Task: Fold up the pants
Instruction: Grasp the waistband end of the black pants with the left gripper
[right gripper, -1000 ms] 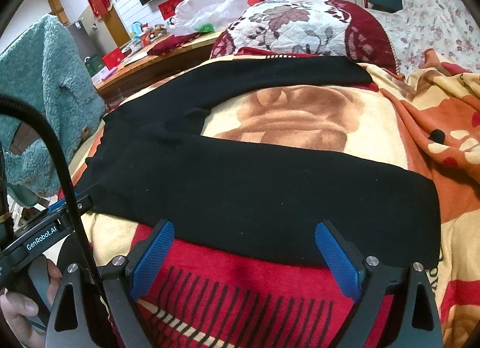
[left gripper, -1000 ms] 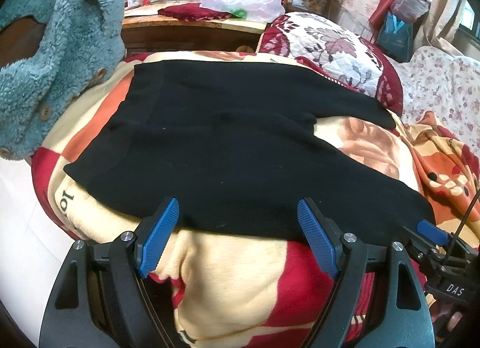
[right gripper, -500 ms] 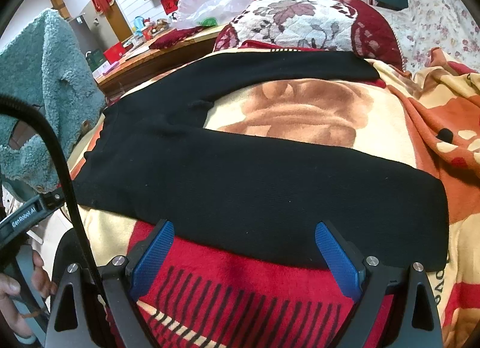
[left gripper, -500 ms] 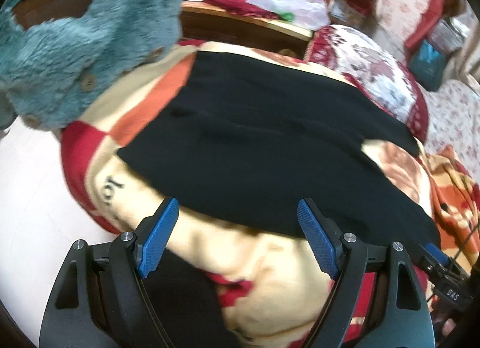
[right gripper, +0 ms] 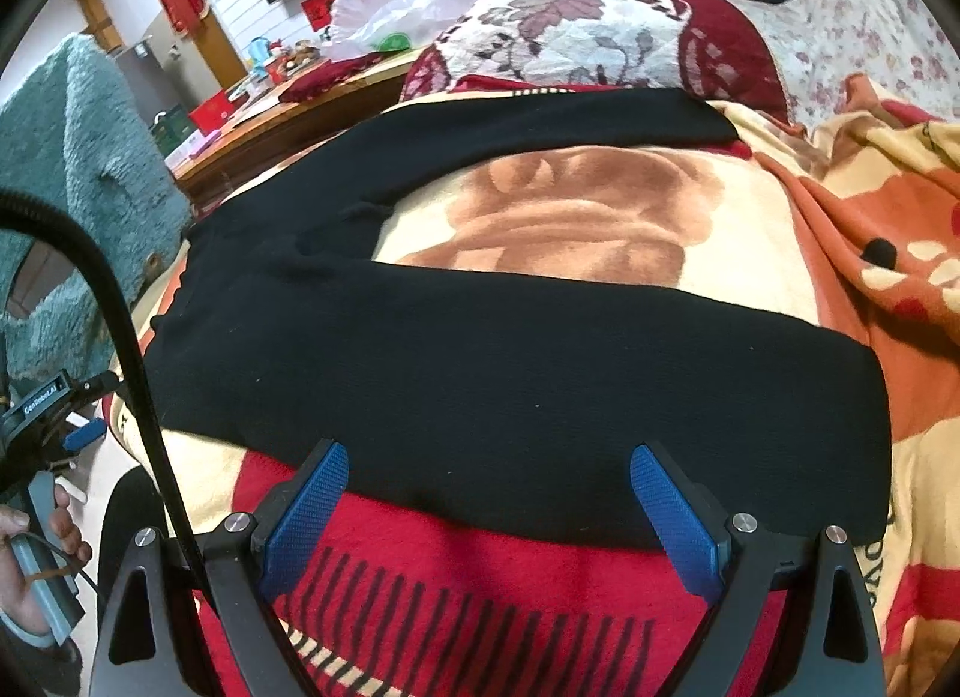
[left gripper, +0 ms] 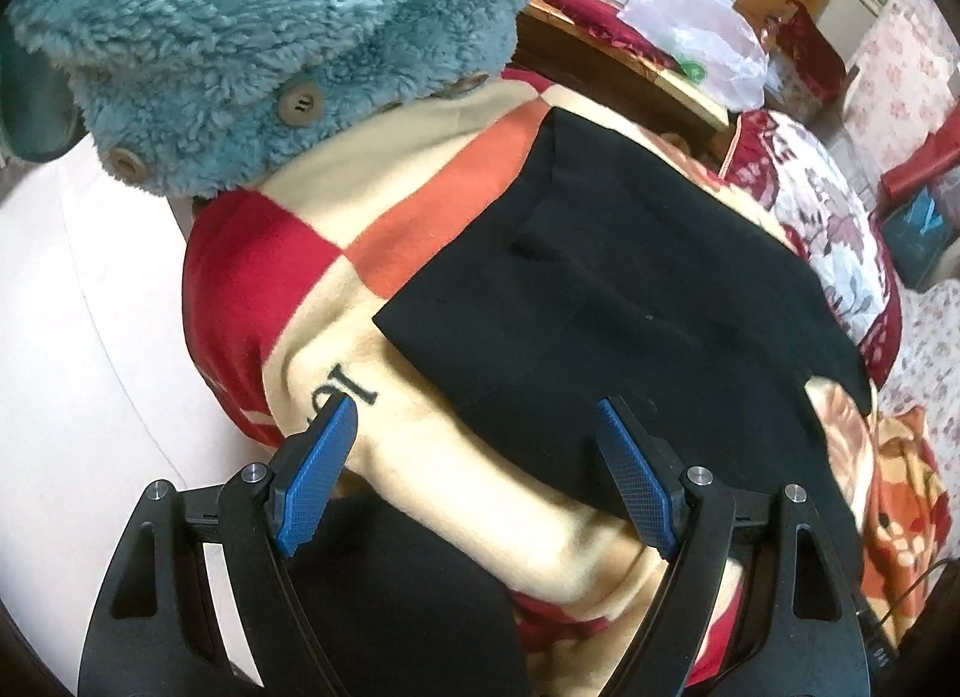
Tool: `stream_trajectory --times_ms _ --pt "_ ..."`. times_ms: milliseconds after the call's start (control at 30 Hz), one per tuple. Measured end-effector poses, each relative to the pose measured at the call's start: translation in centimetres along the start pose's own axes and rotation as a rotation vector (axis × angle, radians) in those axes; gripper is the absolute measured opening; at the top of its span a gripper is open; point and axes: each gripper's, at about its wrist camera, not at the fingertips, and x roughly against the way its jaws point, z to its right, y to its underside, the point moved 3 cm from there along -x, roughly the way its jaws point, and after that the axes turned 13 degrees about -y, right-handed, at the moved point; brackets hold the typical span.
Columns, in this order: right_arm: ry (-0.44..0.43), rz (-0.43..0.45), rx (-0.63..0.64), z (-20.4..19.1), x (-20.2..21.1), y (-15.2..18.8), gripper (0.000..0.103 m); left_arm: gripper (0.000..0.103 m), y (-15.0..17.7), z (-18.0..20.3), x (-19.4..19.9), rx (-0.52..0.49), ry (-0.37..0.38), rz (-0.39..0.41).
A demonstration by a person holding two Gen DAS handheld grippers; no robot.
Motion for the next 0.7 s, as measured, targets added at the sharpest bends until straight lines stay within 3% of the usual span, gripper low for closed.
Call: stream_trajectory --times_ms 333,533,700 --pt "0.0 -0.006 0.003 0.6 0.5 0.1 0.095 0.082 -0.5 1.3 -2.4 0.016 -0.009 -0.078" --pt "0.092 0.025 -0.042 3.7 3.5 1.1 0.095 0.082 -1.1 2.2 -2.9 0.017 -0.01 -0.073" --pt "0.151 0.039 -0.201 8.3 6.7 3.6 0.095 0.082 -1.2 3.4 -3.2 -0.023 -0.031 -0.052"
